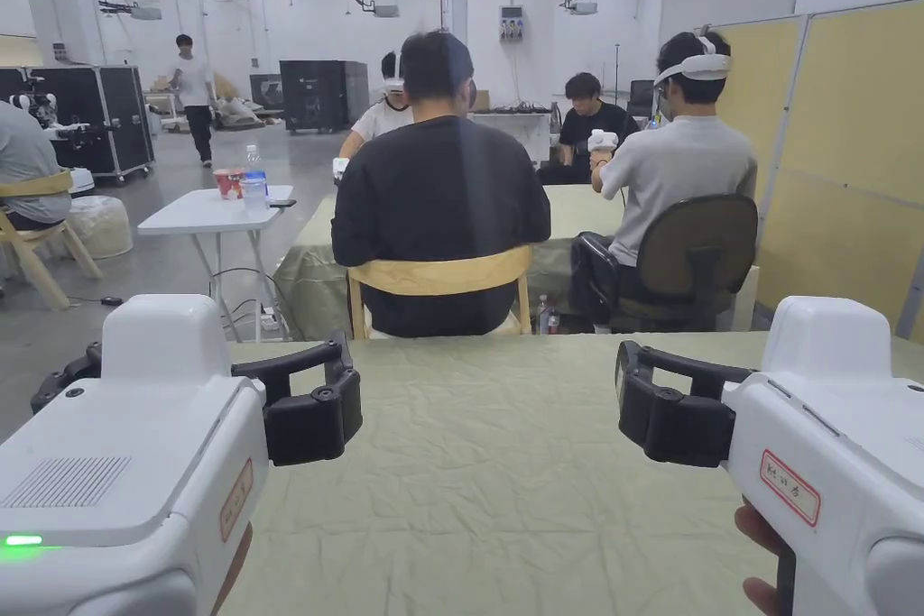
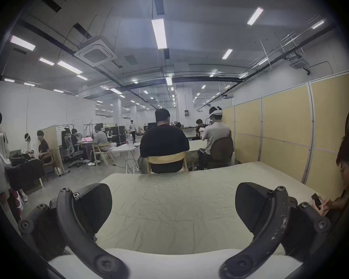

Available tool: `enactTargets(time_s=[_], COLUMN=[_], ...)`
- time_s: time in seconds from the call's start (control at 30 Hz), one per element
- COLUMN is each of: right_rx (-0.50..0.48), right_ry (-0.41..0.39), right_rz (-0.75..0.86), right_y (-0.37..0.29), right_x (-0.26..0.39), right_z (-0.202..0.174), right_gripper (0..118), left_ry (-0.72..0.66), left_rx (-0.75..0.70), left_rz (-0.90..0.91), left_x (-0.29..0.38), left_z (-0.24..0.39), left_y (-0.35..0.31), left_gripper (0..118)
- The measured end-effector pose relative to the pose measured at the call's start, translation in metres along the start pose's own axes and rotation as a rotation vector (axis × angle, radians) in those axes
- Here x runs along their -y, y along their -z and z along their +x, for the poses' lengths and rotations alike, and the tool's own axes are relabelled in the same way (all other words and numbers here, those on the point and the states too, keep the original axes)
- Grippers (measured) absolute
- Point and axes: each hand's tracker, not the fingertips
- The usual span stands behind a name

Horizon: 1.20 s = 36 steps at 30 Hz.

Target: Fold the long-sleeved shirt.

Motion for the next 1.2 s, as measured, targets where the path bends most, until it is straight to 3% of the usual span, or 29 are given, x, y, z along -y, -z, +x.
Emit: enactTargets(time_s=[0.43, 0.5, 0.57, 1.07, 1.2], right_rx=[-0.049, -0.042, 0.002, -0.022, -0.011], right_ry=[0.021, -0.006, -0.084, 0.012, -0.033], right_rz=[-0.037, -0.032, -0.028, -0.092, -0.1], right_y=[0.004, 0.005, 0.005, 0.011, 0.012], right_x=[0.0, -0.001, 0.0, 0.002, 0.006], right_z=[-0.002, -0.007, -0.011, -0.004, -0.008], right_gripper=[118, 118, 118, 118, 118], left_ry=[0.007, 0.007, 0.006, 0.008, 0.005], left_rx=[0.005, 0.005, 0.006, 0.01, 0.015], left_rz=[-0.008, -0.009, -0.01, -0.015, -0.018], left_x=[0.001, 0.001, 0.001, 0.003, 0.005], left_z=[0.0, 0.0, 0.0, -0.001, -0.001], left_y=[0.002, 0.003, 0.002, 0.001, 0.002], left_gripper=[118, 118, 118, 118, 118])
